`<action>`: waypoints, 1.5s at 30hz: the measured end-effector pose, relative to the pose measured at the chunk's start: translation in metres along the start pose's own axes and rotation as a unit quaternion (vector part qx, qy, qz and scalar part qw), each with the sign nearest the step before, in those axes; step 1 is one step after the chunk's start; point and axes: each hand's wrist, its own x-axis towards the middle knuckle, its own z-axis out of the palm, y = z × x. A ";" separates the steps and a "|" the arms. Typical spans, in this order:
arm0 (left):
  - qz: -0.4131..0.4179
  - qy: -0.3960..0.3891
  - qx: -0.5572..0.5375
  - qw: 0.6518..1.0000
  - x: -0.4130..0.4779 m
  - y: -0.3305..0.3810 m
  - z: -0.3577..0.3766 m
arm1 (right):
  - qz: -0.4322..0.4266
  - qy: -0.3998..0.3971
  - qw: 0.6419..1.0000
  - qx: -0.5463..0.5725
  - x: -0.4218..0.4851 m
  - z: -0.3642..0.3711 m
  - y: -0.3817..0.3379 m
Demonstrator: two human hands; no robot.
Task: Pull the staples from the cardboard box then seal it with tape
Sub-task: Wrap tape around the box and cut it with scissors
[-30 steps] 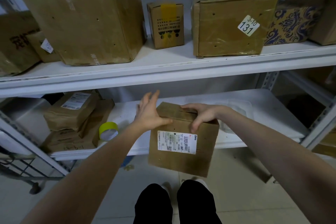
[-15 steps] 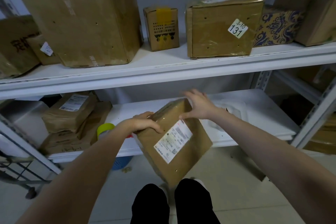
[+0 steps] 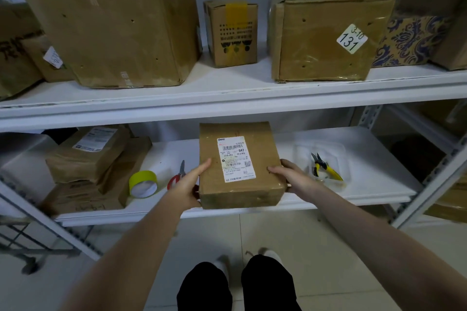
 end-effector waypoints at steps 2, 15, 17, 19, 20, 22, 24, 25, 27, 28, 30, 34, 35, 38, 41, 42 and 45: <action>0.011 0.001 -0.065 0.998 0.015 0.001 0.002 | -0.021 0.022 0.999 0.024 0.009 0.001 -0.003; 0.140 0.114 0.316 0.931 0.043 0.004 0.019 | -0.033 0.048 0.998 -0.032 0.045 0.020 0.022; 0.166 0.153 0.333 0.915 0.045 0.002 0.016 | -0.056 0.073 0.995 -0.044 0.047 0.022 0.021; 0.183 0.229 0.370 0.882 0.047 0.003 0.013 | -0.053 0.092 0.992 -0.071 0.049 0.024 0.022; 0.182 0.257 0.392 0.865 0.047 0.003 0.011 | -0.044 0.106 0.989 -0.094 0.051 0.024 0.023; 0.169 0.261 0.416 0.855 0.050 0.005 0.011 | -0.029 0.159 0.975 -0.151 0.054 0.022 0.025; 0.157 0.236 0.424 0.860 0.049 0.006 0.015 | -0.037 0.197 0.963 -0.181 0.055 0.023 0.026; 0.159 0.226 0.424 0.863 0.049 0.007 0.018 | -0.043 0.200 0.961 -0.188 0.055 0.024 0.024; 0.171 0.197 0.410 0.874 0.048 0.007 0.021 | -0.052 0.195 0.962 -0.184 0.057 0.025 0.022; 0.174 0.183 0.399 0.882 0.046 0.008 0.020 | -0.061 0.191 0.964 -0.176 0.058 0.025 0.023; 0.166 0.159 0.379 0.896 0.043 0.010 0.018 | -0.077 0.179 0.967 -0.166 0.056 0.026 0.021; 0.156 0.131 0.352 0.914 0.040 0.008 0.012 | -0.074 0.161 0.969 -0.173 0.050 0.026 0.024; 0.149 0.135 0.342 0.918 0.040 0.007 0.010 | -0.070 0.153 0.971 -0.171 0.045 0.027 0.022; 0.158 0.169 0.336 0.913 0.038 0.006 0.005 | -0.061 0.157 0.971 -0.172 0.037 0.026 0.021; 0.177 0.185 0.322 0.911 0.025 0.012 0.009 | -0.068 0.184 0.967 -0.162 0.019 0.024 0.012; 0.187 0.187 0.320 0.910 0.022 0.014 0.010 | -0.079 0.189 0.968 -0.147 0.018 0.022 0.011; 0.212 0.184 0.321 0.904 -0.001 0.022 0.018 | -0.113 0.172 0.972 -0.116 -0.001 0.022 0.002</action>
